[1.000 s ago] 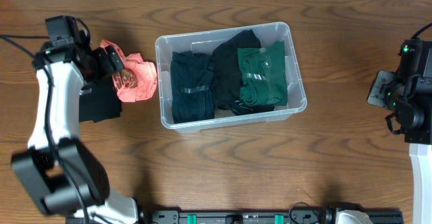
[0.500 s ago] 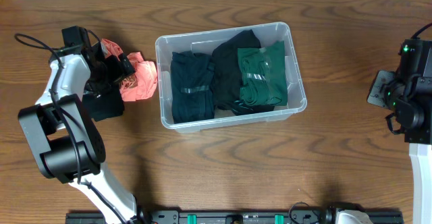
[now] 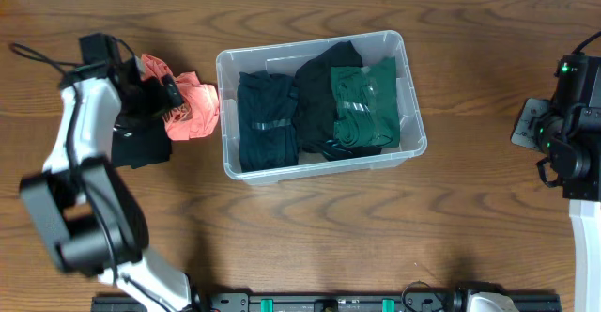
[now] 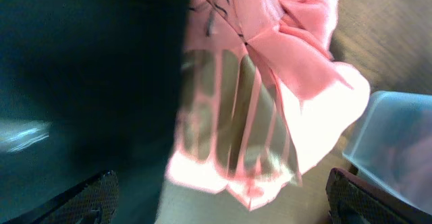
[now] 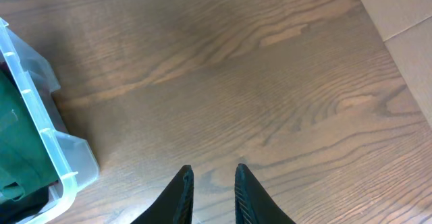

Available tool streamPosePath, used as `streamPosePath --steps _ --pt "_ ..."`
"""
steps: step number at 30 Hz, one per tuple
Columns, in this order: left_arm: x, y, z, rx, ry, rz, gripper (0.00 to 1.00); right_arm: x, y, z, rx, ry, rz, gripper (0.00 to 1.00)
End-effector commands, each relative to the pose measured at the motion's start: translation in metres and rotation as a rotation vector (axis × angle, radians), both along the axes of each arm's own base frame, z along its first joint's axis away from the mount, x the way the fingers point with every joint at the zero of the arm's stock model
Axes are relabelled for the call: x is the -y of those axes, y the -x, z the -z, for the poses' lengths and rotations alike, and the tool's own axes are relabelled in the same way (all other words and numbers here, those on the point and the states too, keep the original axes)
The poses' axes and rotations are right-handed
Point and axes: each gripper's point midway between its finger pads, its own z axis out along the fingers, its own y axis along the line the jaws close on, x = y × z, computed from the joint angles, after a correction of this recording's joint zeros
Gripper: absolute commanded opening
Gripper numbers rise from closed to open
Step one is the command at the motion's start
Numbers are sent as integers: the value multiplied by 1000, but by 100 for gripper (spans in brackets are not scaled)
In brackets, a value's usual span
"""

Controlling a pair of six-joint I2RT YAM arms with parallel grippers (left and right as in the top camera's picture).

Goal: Pack container
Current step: 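Return the left gripper to the pile and grasp the black garment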

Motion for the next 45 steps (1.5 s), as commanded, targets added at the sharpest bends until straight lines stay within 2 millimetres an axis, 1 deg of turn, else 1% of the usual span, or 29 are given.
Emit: streamPosePath --steps 1,3,5,6,8,10,12,16,18,22,25,27,28,29,31,33,34,36,37,38,40,41,43,45 --pt "-51 13 -58 85 -239 -123 98 3 1 -2 7 3 11 20" --pt "-82 26 -70 86 -313 -259 98 3 1 -1 5 3 11 20" --pt "-108 38 -72 66 -359 -355 98 3 0 -1 3 2 11 20" --pt "-120 43 -68 53 -363 -385 98 3 0 0 2 2 11 20" --pt "-137 50 -56 24 -347 -422 98 3 -1 2 -5 1 11 20" --pt "-144 52 -38 -1 -303 -408 98 3 -2 4 -12 1 11 20" --pt "-144 47 -15 -15 -226 -345 98 3 -4 6 -21 0 11 20" --pt "-130 32 27 -7 -84 -189 98 3 -7 10 -36 -1 11 20" --pt "-127 30 41 -16 -68 -140 98 3 -7 11 -38 -1 11 20" --pt "-118 24 64 -15 -26 -36 98 4 -7 11 -38 -1 11 20" --pt "-115 27 79 -45 -7 -35 98 4 -8 10 -34 0 11 20" --pt "-109 27 83 -45 31 -28 98 4 -8 10 -33 0 11 20" --pt "-104 26 83 -35 58 -23 97 4 -8 10 -33 0 11 20" --pt "-98 23 81 -18 95 -14 89 4 -8 10 -34 0 11 20" --pt "-86 18 73 23 158 1 63 4 -8 10 -33 0 11 20" --pt "-79 15 65 50 199 10 40 4 -8 10 -33 0 11 20" --pt "-78 15 62 55 204 8 31 4 -8 10 -34 0 11 20" --pt "-77 15 55 63 205 2 19 4 -8 10 -34 0 11 20" --pt "-77 15 49 69 204 -6 18 4 -8 10 -35 0 11 20" --pt "-77 15 44 76 203 -16 13 4 -8 10 -35 0 11 20" --pt "-75 13 28 107 208 -21 9 4 -8 10 -35 0 11 20" --pt "-74 11 16 133 210 -27 7 4 -8 10 -35 0 11 20" --pt "-72 8 -11 191 202 -37 6 3 -8 10 -35 -1 11 20" --pt "-65 5 -47 270 198 -27 6 4 -8 10 -35 0 11 20"
